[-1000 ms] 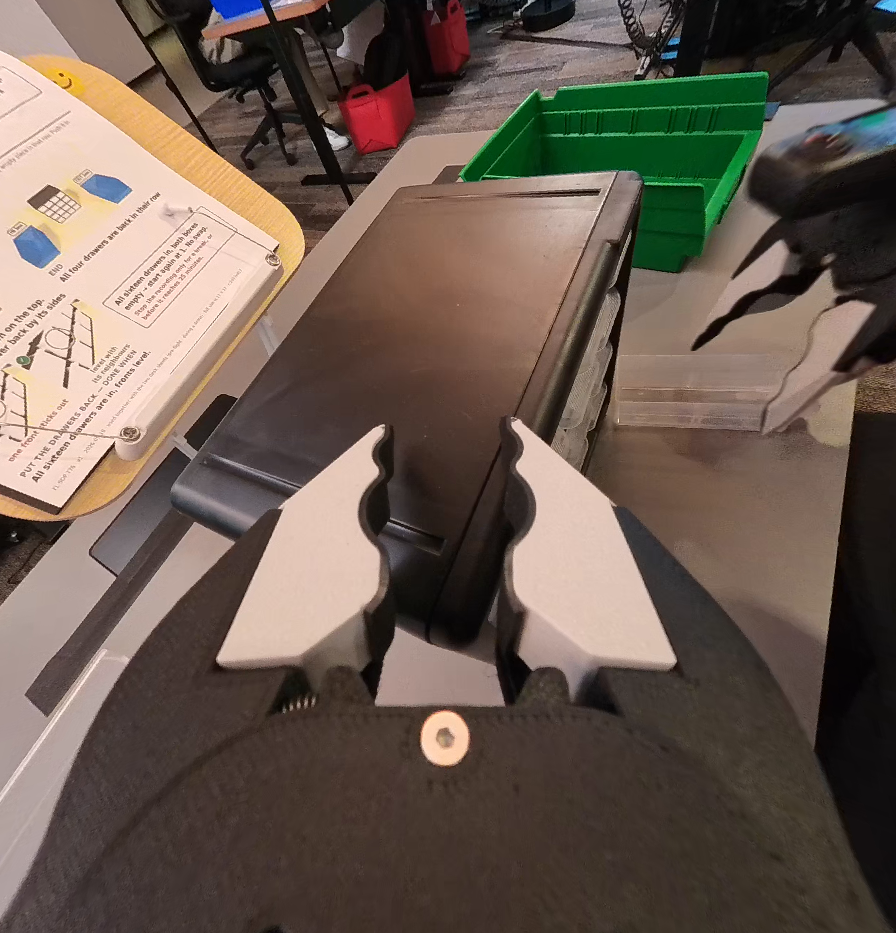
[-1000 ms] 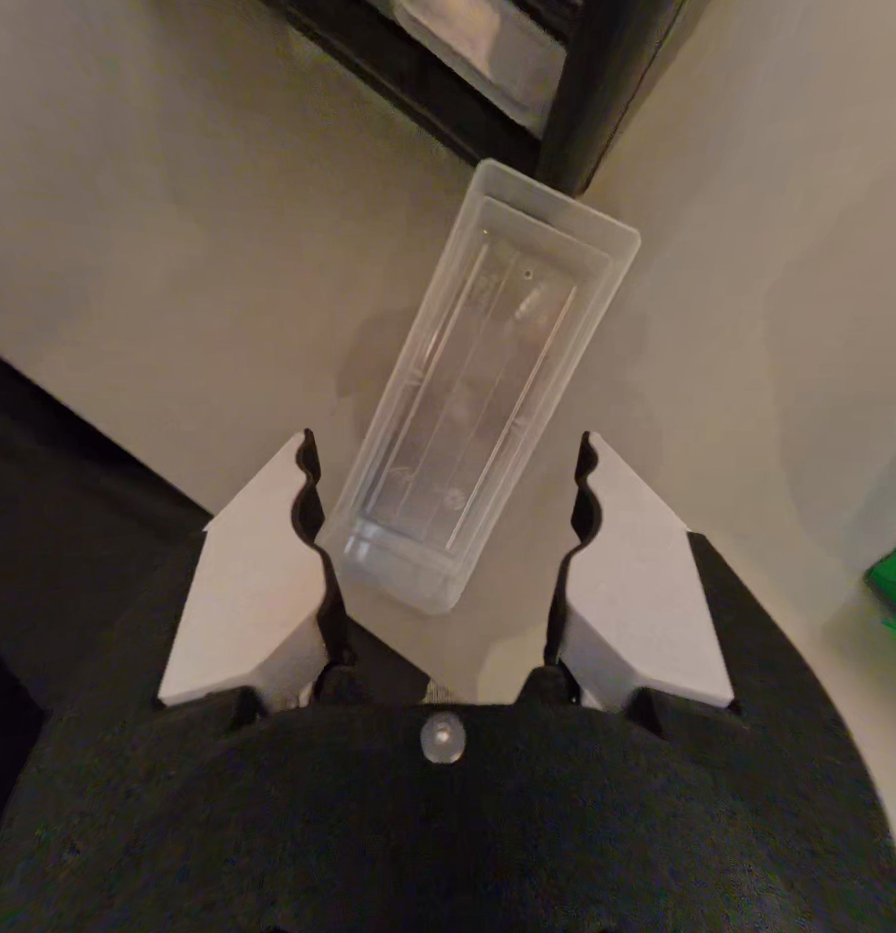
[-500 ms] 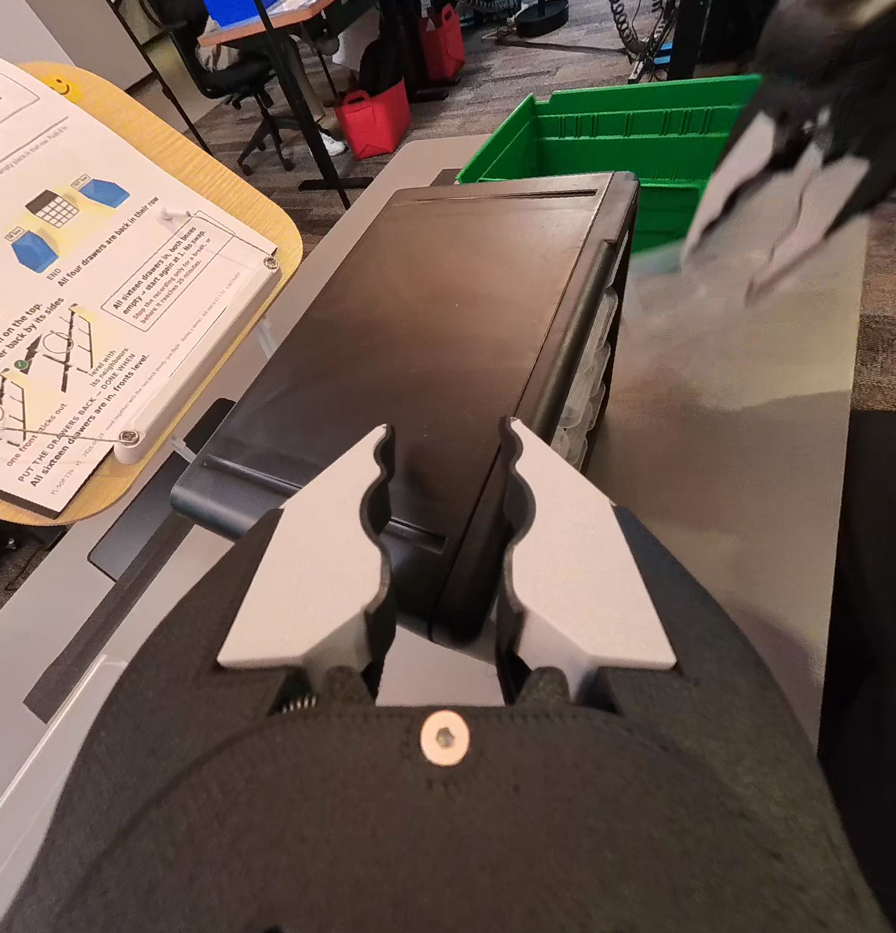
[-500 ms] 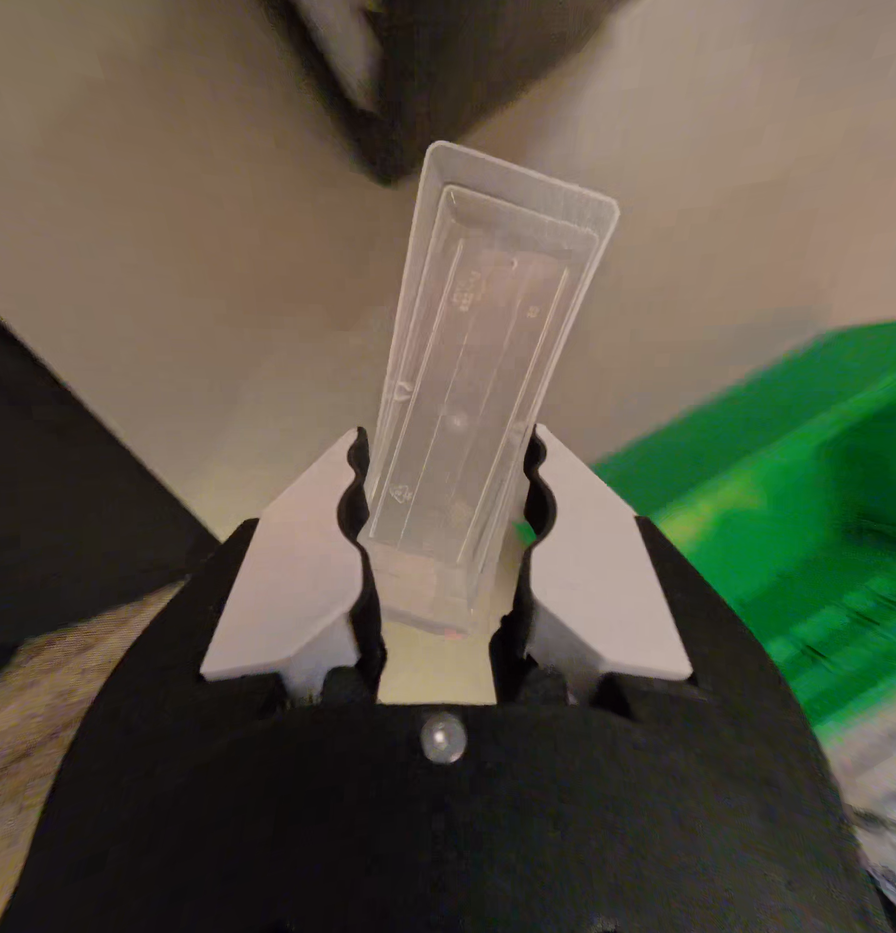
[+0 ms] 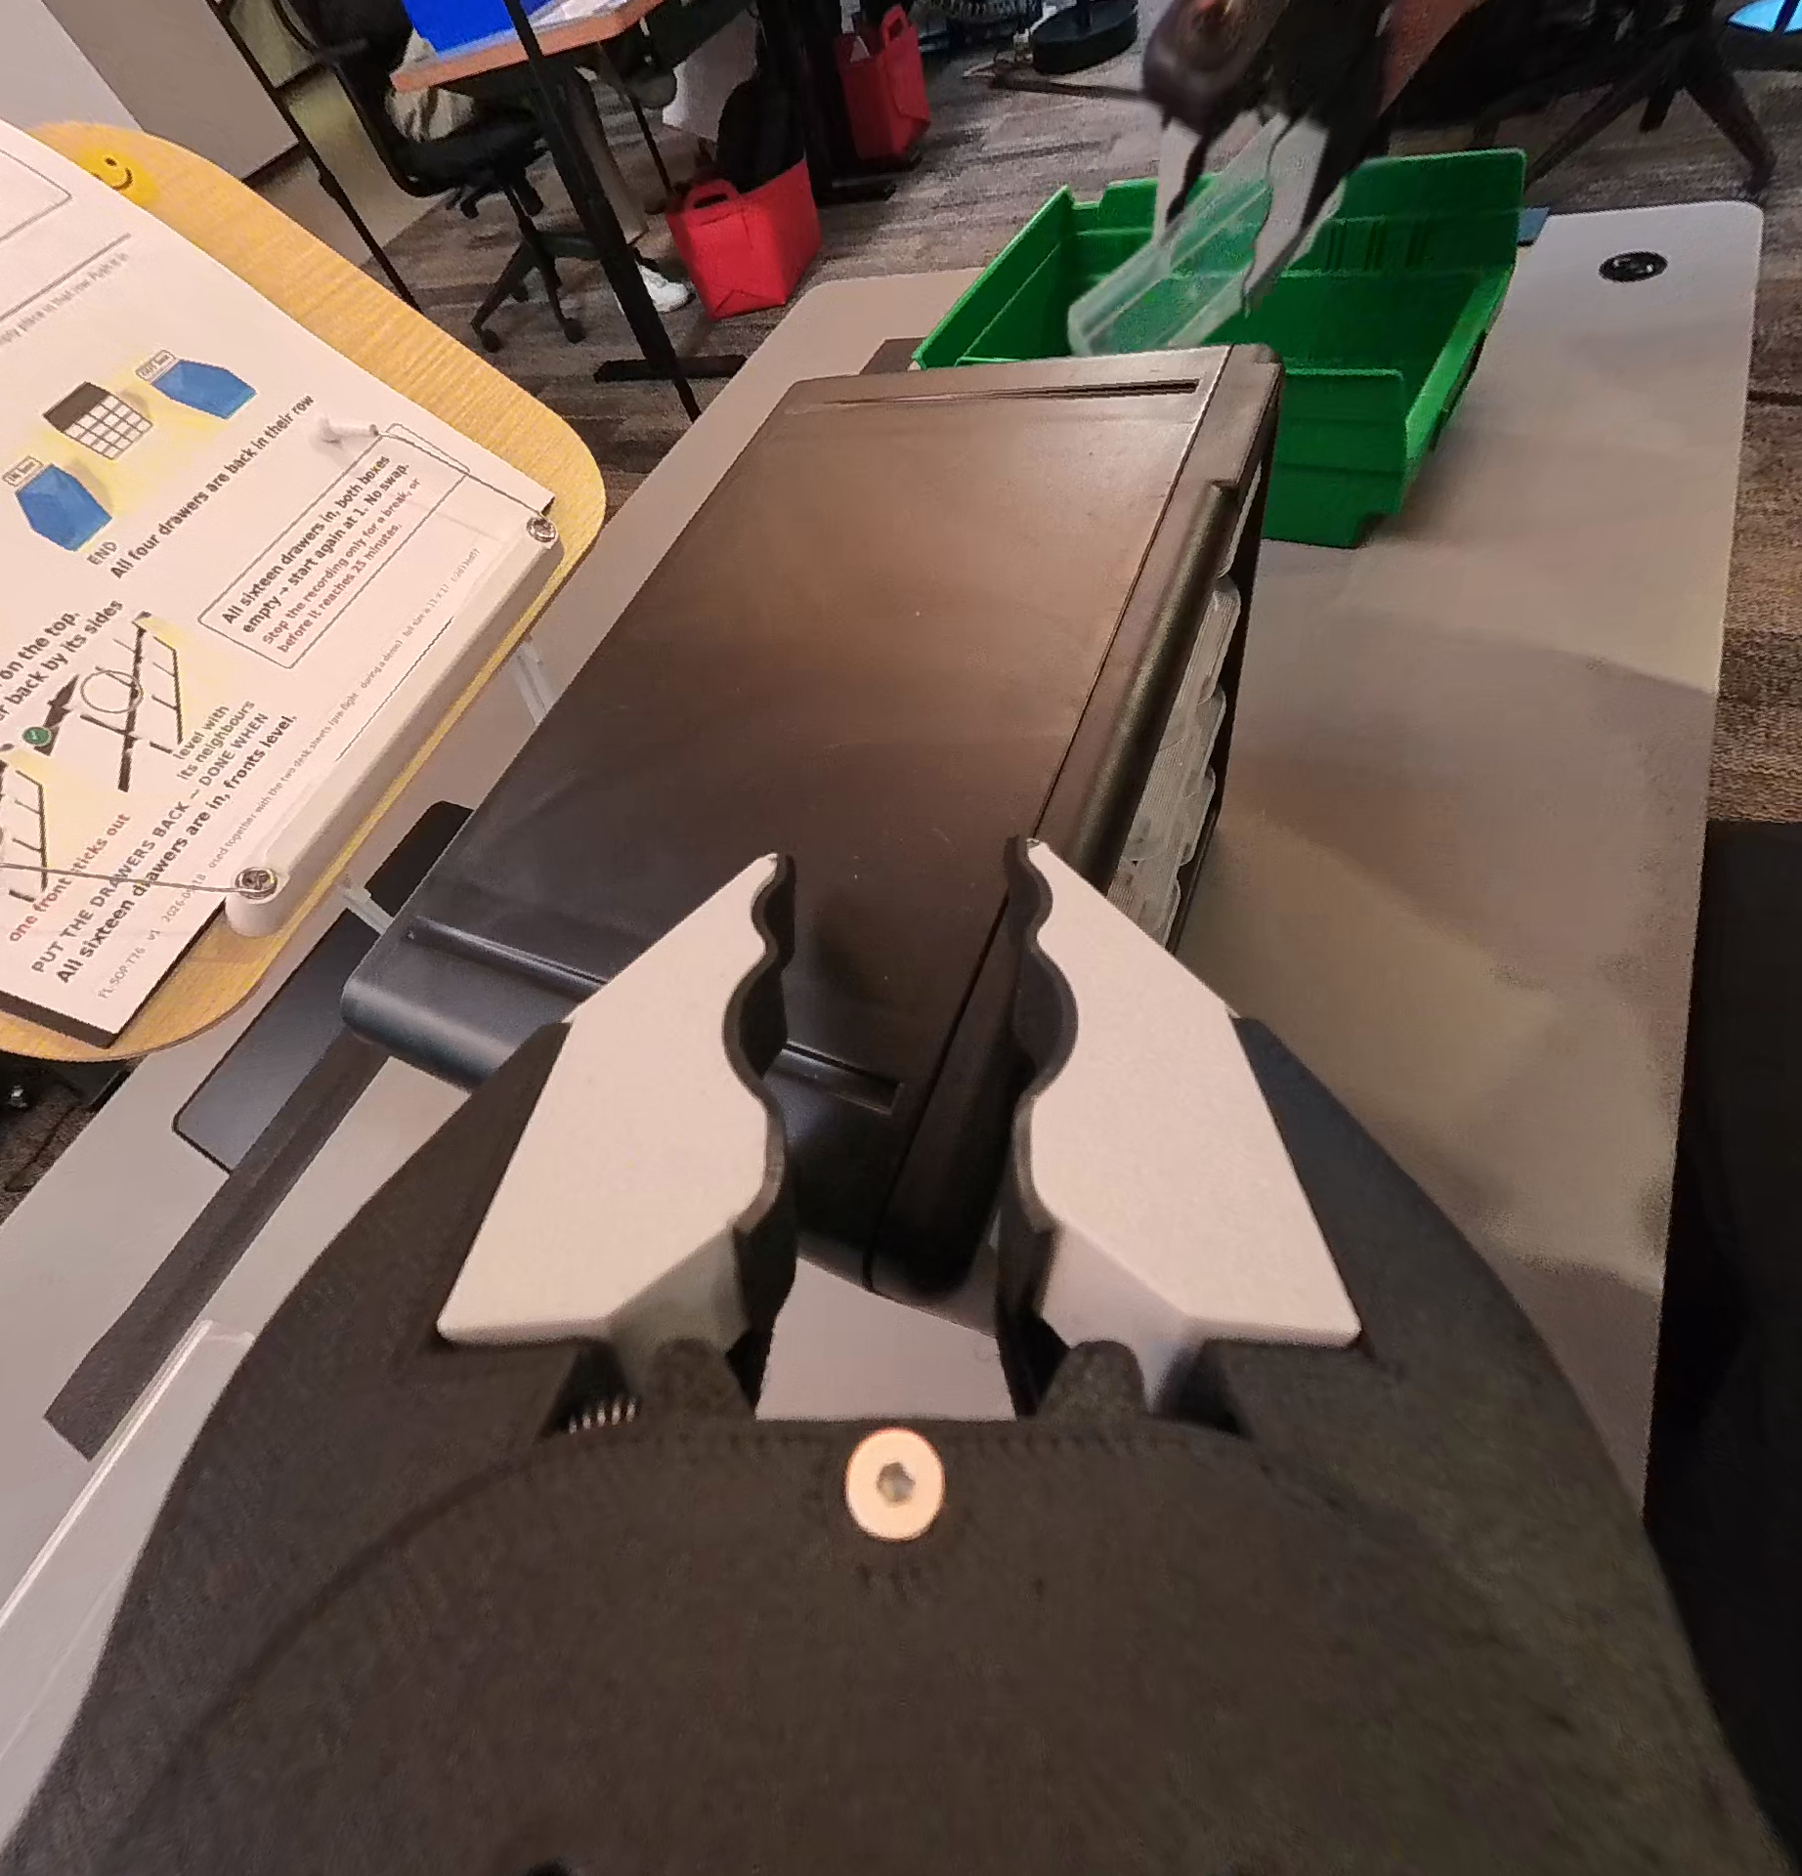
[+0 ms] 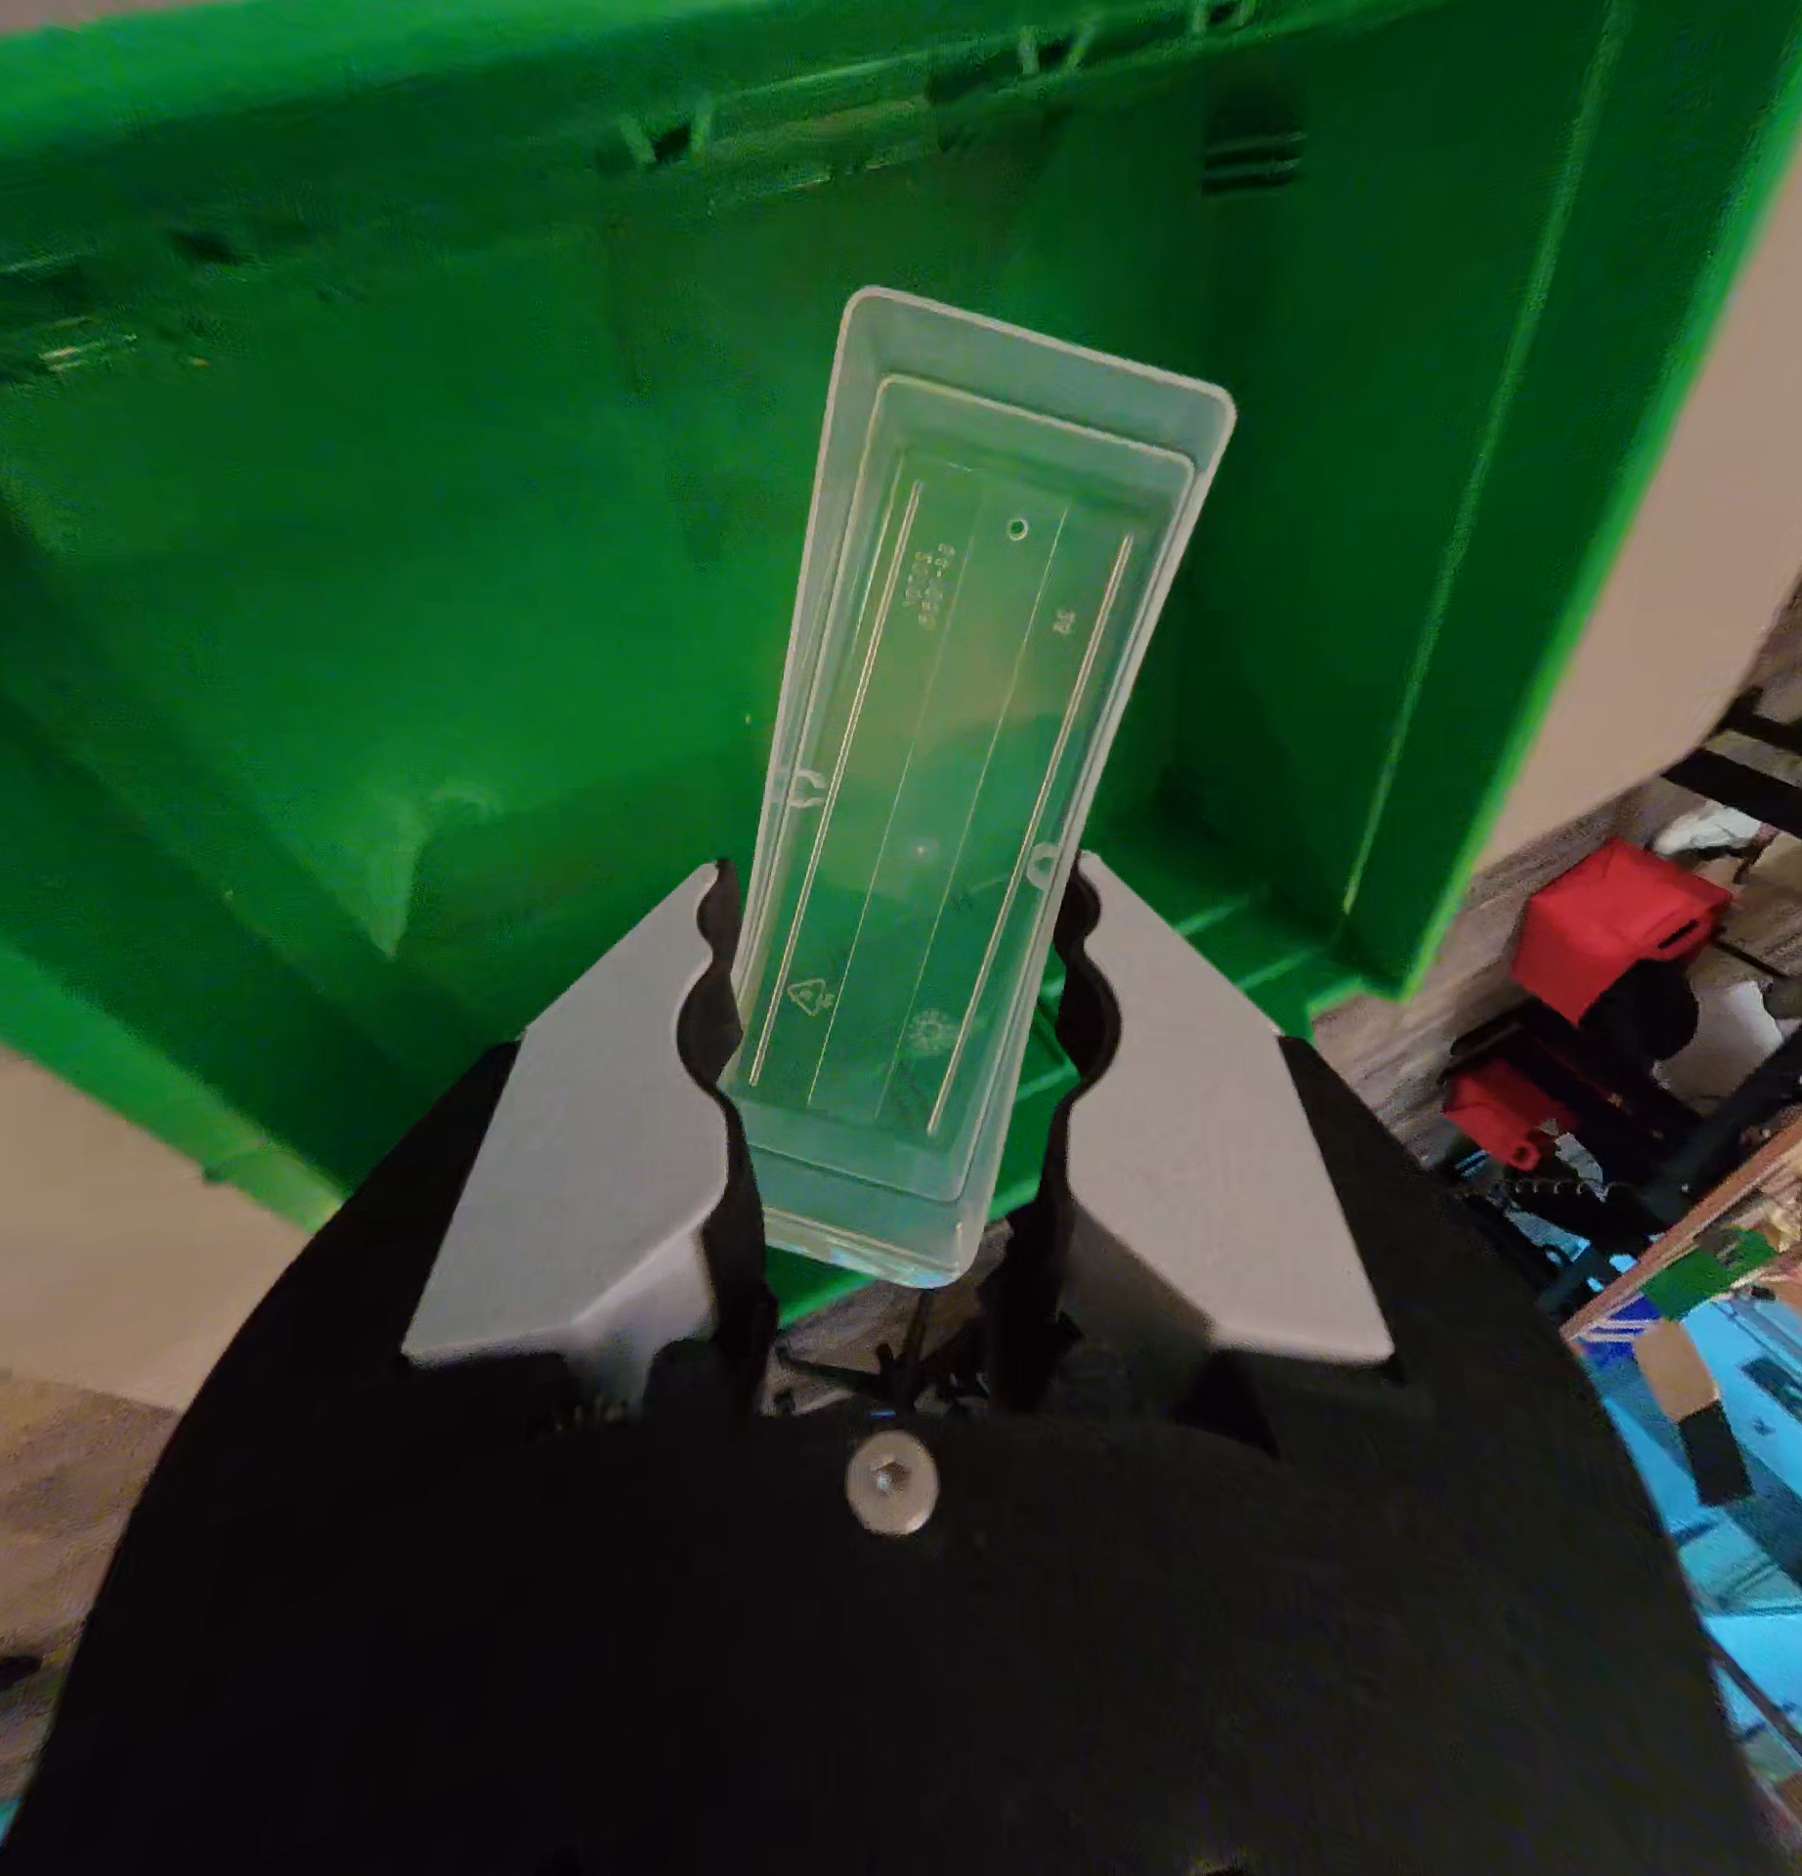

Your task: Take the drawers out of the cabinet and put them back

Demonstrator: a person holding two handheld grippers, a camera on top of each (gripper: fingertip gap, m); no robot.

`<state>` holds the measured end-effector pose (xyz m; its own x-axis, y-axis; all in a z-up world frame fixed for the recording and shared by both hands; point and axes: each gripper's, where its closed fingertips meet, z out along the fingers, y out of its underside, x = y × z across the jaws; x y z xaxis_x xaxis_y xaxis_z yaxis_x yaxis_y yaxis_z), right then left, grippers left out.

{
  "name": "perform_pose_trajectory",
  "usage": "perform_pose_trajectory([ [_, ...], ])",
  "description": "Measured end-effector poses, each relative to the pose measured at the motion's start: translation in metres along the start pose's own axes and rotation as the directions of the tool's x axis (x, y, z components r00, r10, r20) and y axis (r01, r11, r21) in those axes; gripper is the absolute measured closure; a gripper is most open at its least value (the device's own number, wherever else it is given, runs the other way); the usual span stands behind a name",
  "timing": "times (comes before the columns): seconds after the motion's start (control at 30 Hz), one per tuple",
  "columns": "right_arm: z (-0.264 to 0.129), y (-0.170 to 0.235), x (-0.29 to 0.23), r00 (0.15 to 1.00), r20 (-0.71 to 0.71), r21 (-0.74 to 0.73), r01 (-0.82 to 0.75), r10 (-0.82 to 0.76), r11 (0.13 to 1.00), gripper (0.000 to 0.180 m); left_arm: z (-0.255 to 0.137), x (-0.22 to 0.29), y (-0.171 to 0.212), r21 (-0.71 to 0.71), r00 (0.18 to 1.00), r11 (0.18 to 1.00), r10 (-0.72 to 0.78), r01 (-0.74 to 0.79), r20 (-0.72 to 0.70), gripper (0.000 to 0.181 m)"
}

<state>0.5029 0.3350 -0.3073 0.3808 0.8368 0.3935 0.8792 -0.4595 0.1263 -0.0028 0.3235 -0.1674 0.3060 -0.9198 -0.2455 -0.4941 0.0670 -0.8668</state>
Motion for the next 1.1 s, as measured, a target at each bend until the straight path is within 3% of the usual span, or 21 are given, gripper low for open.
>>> perform_pose_trajectory([
  [0.2,0.055,-0.010,0.014,0.995,0.016,-0.094,0.101,-0.100,0.990,0.113,0.000,0.000,0.000,0.002,1.000,1.000,0.003,-0.003,0.000,0.140],
  [0.37,0.075,-0.006,0.046,0.983,-0.112,-0.180,0.122,-0.144,0.976,0.112,0.001,0.000,0.000,0.003,1.000,1.000,0.006,-0.006,-0.001,0.140],
  [0.4,0.076,-0.005,0.053,0.979,-0.149,-0.192,0.111,-0.140,0.975,0.108,0.001,0.000,0.000,0.003,1.000,1.000,0.008,-0.008,-0.002,0.140],
  [0.47,0.074,-0.003,0.066,0.970,-0.222,-0.203,0.055,-0.100,0.978,0.085,0.001,0.000,0.000,0.002,1.000,1.000,0.010,-0.010,-0.003,0.140],
  [0.57,0.066,0.008,0.074,0.964,-0.262,-0.236,-0.031,-0.033,0.971,0.090,0.001,0.000,-0.001,0.002,1.000,1.000,0.012,-0.012,-0.005,0.141],
  [0.83,-0.014,0.002,0.068,0.908,-0.327,0.024,-0.268,0.261,0.963,0.128,0.001,0.000,-0.001,0.004,1.000,1.000,0.015,-0.015,-0.007,0.141],
  [0.93,-0.089,-0.051,0.043,0.886,-0.343,0.323,-0.200,0.312,0.925,0.139,0.001,0.000,-0.001,0.006,1.000,1.000,0.015,-0.015,-0.006,0.141],
  [1.0,-0.145,-0.102,0.005,0.904,-0.300,0.539,-0.104,0.306,0.836,0.140,0.001,0.000,-0.001,0.005,1.000,1.000,0.015,-0.015,-0.008,0.141],
  [1.1,-0.207,-0.173,-0.067,0.929,-0.311,0.702,0.083,0.199,0.707,0.146,0.001,0.000,-0.001,0.004,1.000,1.000,0.016,-0.016,-0.010,0.141],
])
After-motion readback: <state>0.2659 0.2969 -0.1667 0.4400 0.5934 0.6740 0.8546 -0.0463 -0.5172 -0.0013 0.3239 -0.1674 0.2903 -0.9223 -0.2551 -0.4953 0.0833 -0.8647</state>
